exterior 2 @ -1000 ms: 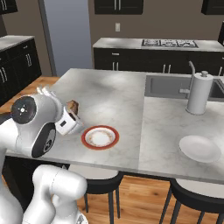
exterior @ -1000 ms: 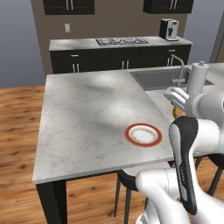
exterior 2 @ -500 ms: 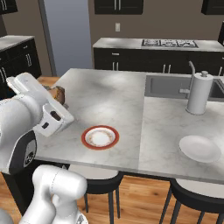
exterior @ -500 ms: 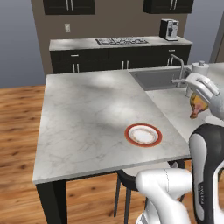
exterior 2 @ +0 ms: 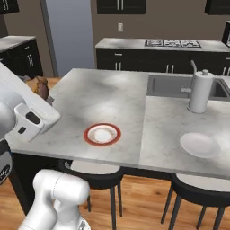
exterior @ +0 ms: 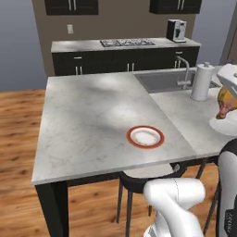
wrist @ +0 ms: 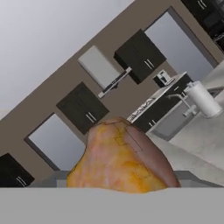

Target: Transport the chicken drumstick and onion to the fridge. Place the chicken drumstick on the rack containing meat and place the onion on the rack containing the vegetable, ensuring meats and vegetables are on different racks.

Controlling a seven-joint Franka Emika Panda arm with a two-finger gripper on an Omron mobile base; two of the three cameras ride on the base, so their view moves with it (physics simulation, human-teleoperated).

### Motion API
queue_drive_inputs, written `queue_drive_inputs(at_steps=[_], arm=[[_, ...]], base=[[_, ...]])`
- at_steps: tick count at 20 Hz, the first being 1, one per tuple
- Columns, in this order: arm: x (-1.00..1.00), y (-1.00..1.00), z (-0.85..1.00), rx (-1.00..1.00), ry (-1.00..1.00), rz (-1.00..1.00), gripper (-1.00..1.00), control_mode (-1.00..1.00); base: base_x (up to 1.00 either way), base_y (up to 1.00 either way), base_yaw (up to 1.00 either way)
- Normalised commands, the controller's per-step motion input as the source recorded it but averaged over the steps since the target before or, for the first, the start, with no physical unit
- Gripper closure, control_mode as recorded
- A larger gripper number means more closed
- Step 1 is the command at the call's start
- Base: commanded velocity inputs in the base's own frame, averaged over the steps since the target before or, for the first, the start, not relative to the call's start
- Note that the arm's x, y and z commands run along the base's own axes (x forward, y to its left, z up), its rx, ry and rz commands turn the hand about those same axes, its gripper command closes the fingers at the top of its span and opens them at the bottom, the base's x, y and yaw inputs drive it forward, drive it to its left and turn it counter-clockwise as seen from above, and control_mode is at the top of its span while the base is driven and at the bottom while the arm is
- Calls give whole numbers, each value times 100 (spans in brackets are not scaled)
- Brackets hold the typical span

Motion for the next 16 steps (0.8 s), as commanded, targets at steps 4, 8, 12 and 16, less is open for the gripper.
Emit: queue_drive_inputs(at_steps=[4,8,12,16], arm=[[0,0,0,0,0,0,100,100],[0,0,0,0,0,0,100,100],[0,0,0,0,0,0,100,100],[0,0,0,0,0,0,100,100]], base=[[-100,-92,-1],[-100,-100,-6],[-96,-100,-8],[-47,-100,-2]])
